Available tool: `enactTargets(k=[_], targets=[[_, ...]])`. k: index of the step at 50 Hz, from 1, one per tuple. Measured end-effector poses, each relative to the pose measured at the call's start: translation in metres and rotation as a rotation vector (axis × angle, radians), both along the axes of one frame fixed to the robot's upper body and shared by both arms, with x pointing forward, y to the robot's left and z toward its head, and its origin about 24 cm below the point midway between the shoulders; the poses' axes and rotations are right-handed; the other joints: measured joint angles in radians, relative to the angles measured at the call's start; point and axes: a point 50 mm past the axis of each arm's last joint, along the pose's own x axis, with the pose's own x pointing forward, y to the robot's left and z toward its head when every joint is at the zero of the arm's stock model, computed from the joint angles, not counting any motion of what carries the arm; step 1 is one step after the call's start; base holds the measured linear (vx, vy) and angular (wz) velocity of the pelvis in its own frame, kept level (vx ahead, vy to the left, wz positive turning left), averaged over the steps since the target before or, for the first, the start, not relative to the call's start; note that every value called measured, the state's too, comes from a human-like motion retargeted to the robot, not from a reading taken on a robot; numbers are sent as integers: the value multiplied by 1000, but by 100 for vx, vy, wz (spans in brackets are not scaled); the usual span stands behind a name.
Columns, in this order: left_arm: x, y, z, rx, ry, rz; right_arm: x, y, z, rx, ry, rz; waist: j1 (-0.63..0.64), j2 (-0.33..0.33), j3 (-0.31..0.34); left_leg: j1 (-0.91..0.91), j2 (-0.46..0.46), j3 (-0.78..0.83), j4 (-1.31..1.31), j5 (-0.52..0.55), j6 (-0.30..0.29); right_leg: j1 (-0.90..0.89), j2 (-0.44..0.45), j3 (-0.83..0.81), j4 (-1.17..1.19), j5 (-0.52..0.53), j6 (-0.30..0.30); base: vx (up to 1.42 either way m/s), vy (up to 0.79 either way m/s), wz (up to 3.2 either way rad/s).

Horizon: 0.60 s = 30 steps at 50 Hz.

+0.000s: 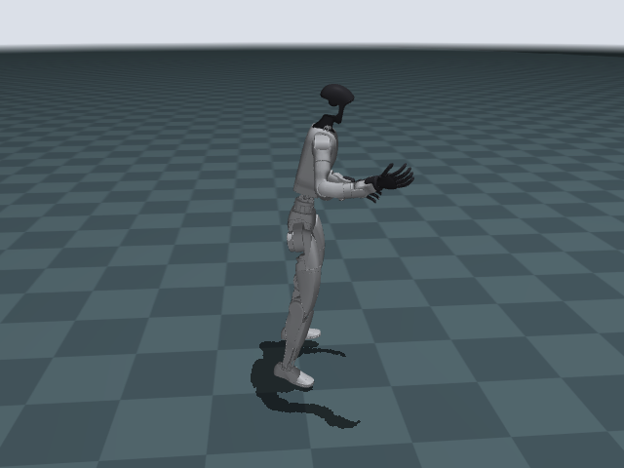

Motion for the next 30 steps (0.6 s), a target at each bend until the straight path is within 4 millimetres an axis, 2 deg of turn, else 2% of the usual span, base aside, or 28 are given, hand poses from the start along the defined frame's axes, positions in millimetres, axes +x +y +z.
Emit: enactTargets(k=[3, 5, 7, 10, 12, 14, 16, 18, 20, 22, 23, 25, 27, 28, 30], targets=[[9, -17, 5, -182, -27, 52, 5, 40, 10, -47, -45, 95, -27, 32, 55, 14, 85, 22, -3, -3, 10, -137, 32, 102, 258, 55, 49, -11, -17, -38], [18, -28, 7, -302, -19, 48, 5, 71, 15, -81, -76, 176, -36, 55, 94, -1, 160, 23, 23, -5, -13, -221, 67, 154, 384, 77, 62, -11, -34, -36], [24, -39, 8, -435, 23, -22, 2, 98, 15, -123, -83, 257, -40, 73, 129, -10, 178, 16, 50, -3, -19, -240, -5, 152, 422, 47, 60, -2, -20, 4], [29, -50, 10, -671, 103, -156, -3, 135, 7, -153, -57, 403, -43, 99, 177, 0, 165, 1, 40, 12, -14, -205, -203, 71, 369, 13, 12, 4, -19, 34], [26, -49, 11, -817, 146, -209, -7, 158, -5, -97, -16, 553, -51, 135, 205, 0, 182, -19, 23, 23, -24, -172, -275, 64, 272, 23, 3, 2, -38, 49], [20, -39, 12, -907, 176, -237, -13, 181, -20, 1, 41, 731, -72, 174, 243, -18, 205, -51, 43, 20, -44, -146, -324, 116, 188, 14, -2, 2, -46, 65], [14, -27, 16, -919, 191, -262, -20, 203, -33, 91, 98, 891, -84, 214, 293, -57, 233, -84, 115, 2, -68, -137, -376, 187, 138, -16, -27, -2, -54, 41], [8, -13, 21, -903, 186, -264, -28, 221, -41, 144, 141, 1016, -80, 252, 345, -121, 262, -109, 231, -22, -98, -150, -444, 223, 91, -35, 3, -5, -61, -9], [1, 2, 18, -855, 183, -202, -35, 234, -50, 161, 192, 1093, -58, 282, 369, -186, 290, -115, 344, -37, -117, -201, -527, 211, 46, -46, 5, 2, -63, -62], [-7, 24, 7, -770, 173, -40, -37, 244, -59, 125, 254, 1123, -35, 300, 374, -210, 331, -90, 395, -31, -129, -290, -592, 152, 51, -93, -106, 13, -69, -106], [-13, 37, -1, -747, 164, 68, -37, 247, -65, 103, 284, 1120, -31, 302, 374, -194, 357, -68, 384, -16, -141, -313, -605, 112, 45, -104, -104, 21, -83, -117], [-30, 58, -19, -759, 159, 301, -39, 252, -77, 44, 344, 1125, -38, 288, 365, -115, 401, -6, 298, 60, -142, -334, -603, 63, 30, -27, -78, 30, -98, -112], [-58, 71, -33, -832, 129, 479, -46, 255, -85, -22, 367, 1201, -71, 259, 325, 5, 452, 72, 133, 232, -128, -347, -556, 61, 38, 133, -63, 42, -112, -104], [-73, 74, -37, -859, 114, 531, -51, 252, -88, -44, 367, 1247, -83, 246, 275, 51, 481, 107, 47, 338, -124, -373, -522, 63, 65, 187, -60, 49, -117, -103], [-95, 75, -40, -861, 96, 551, -49, 232, -88, -97, 360, 1281, -95, 217, 163, 114, 523, 129, -73, 504, -125, -443, -451, 64, 176, 171, -55, 54, -119, -104]])
